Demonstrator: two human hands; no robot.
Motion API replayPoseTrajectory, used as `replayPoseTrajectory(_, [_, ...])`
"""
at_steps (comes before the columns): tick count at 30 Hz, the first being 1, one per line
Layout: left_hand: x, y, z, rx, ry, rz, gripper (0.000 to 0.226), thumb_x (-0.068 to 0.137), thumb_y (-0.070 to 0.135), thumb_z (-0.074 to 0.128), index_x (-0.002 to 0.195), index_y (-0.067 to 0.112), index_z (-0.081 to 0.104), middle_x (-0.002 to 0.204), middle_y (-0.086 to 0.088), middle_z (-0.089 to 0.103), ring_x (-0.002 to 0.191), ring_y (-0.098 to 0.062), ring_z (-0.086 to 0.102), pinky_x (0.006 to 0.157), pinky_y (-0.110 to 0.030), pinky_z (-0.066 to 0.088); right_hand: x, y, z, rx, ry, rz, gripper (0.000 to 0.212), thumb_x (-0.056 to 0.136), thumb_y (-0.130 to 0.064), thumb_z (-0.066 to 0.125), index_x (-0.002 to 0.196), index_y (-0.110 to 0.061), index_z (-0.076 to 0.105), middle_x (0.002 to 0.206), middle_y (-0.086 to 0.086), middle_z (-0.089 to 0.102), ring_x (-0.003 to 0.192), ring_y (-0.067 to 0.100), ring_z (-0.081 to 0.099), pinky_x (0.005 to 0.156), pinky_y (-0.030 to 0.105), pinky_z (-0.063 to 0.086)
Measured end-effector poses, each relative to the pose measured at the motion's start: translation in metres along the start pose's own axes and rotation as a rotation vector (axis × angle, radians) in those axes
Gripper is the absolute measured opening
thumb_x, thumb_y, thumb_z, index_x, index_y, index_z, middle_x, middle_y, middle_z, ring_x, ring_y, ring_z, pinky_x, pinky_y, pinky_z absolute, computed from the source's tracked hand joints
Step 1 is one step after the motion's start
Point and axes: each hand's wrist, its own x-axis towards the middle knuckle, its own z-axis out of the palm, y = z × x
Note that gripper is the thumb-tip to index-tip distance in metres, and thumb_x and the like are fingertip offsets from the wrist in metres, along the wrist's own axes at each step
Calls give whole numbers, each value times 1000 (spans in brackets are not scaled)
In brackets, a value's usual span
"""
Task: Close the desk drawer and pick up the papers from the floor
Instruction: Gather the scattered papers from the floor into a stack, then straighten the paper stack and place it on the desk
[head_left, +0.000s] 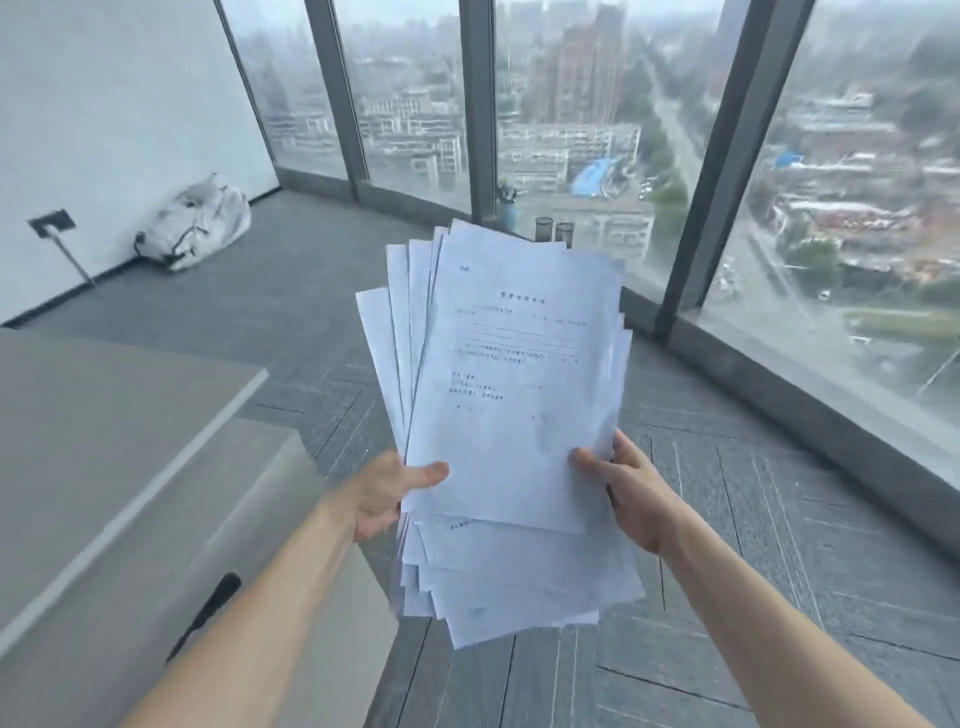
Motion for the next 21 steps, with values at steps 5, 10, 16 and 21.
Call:
replayPoseTrajectory(5, [-102, 91, 15, 69, 112, 218, 40, 83, -1, 72, 122, 4, 64, 126, -11, 68, 124, -29, 59, 117, -50, 34, -60, -106, 58, -97, -25, -238, 31, 98, -4, 57, 128, -13, 59, 113, 14, 76, 99, 35, 74, 85, 48, 60])
replayPoseTrajectory(10, [-225, 154, 18, 56, 203, 429, 38, 90, -10, 57, 127, 0, 60, 117, -13, 70, 99, -26, 68, 98, -44, 51, -130, -183, 133, -85, -61, -454, 26, 97, -3, 57, 119, -15, 63, 98, 8, 79, 85, 27, 75, 77, 45, 62])
replayPoseTrajectory(16, [-386, 191, -4, 20, 201, 542, 25, 92, -4, 57, 112, 7, 68, 108, -5, 77, 90, -15, 76, 71, -26, 62, -207, -242, 211, 16, -304, -488, 30, 94, 1, 59, 118, -16, 66, 110, 9, 78, 93, 26, 76, 79, 40, 62])
replayPoseTrajectory(21, [-510, 191, -19, 75, 347, 624, 32, 93, 1, 58, 124, 7, 64, 123, -8, 72, 110, -21, 70, 89, -32, 59, -263, -258, 285, 42, -459, -498, 26, 95, 0, 59, 115, -14, 66, 114, 12, 76, 94, 26, 75, 80, 41, 62])
